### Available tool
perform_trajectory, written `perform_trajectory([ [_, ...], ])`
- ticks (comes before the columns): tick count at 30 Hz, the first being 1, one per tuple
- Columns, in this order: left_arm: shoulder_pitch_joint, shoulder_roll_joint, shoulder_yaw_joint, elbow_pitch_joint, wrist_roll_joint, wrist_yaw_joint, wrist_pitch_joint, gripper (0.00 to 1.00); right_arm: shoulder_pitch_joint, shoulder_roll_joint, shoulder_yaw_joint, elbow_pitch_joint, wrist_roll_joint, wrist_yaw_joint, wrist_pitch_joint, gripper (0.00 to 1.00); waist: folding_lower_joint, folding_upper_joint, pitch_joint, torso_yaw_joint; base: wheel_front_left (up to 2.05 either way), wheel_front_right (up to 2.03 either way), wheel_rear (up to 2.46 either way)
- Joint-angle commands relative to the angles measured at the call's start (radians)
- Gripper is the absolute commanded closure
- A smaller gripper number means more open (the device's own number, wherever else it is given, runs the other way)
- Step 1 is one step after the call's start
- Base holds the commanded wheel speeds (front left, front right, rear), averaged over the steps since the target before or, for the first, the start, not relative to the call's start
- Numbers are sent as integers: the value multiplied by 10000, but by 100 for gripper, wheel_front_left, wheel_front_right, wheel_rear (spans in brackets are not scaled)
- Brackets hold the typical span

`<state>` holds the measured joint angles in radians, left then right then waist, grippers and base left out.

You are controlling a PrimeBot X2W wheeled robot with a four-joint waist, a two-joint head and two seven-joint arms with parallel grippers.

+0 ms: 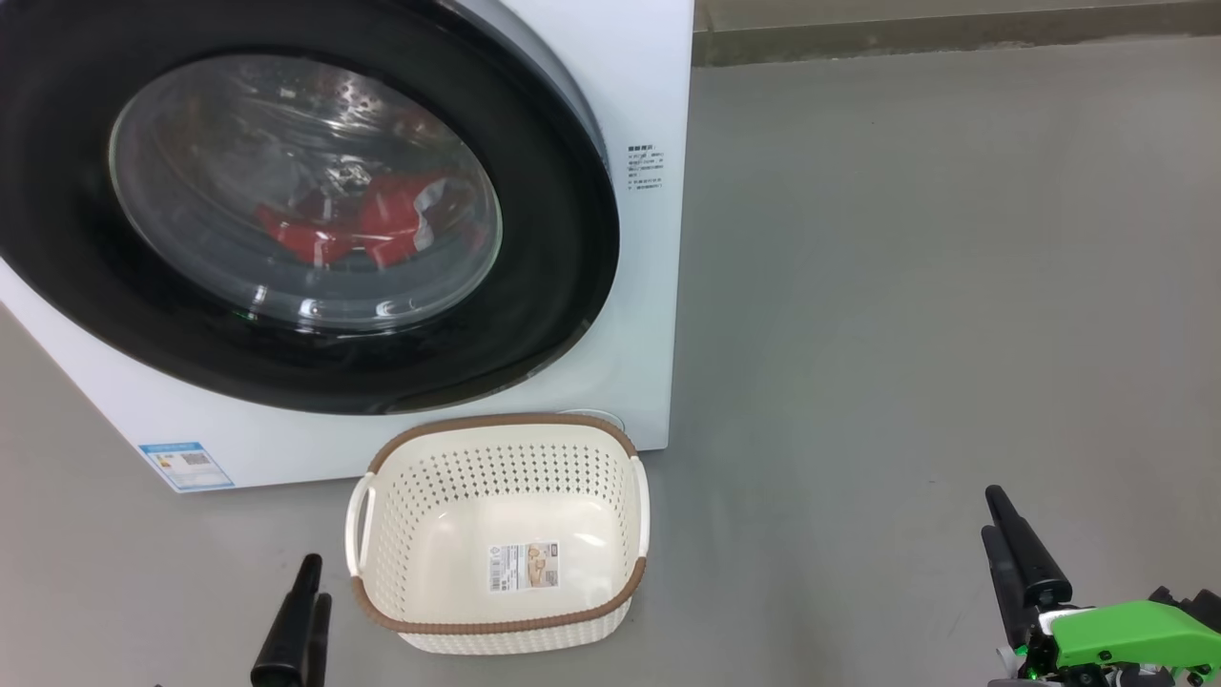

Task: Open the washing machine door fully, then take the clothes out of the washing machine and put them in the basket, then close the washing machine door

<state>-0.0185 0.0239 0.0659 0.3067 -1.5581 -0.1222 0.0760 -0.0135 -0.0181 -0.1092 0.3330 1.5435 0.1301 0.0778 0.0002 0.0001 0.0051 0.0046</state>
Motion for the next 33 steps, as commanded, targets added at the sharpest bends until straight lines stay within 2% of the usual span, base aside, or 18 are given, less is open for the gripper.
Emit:
perform_trajectory([
  [1, -120, 163, 64, -352, 311, -11, -126, 0, -206, -134, 93, -286, -329, 2, -137, 0, -2, -1, 10, 7, 0, 0, 0],
  [30, 104, 153, 151, -1158, 4756, 24, -948, 0, -129, -279, 687, -434, -3752, 3, -960, 0, -2, -1, 161, 65, 0, 0, 0],
  [31, 167, 175, 112, -1340, 5897, 128, -1183, 0, -102, -284, 796, -468, -4798, 4, -1195, 0, -2, -1, 206, 84, 0, 0, 0],
  [33, 186, 193, 91, -1423, 6411, 167, -1300, 0, -88, -281, 822, -498, -5258, 4, -1313, 0, -2, -1, 231, 96, 0, 0, 0],
])
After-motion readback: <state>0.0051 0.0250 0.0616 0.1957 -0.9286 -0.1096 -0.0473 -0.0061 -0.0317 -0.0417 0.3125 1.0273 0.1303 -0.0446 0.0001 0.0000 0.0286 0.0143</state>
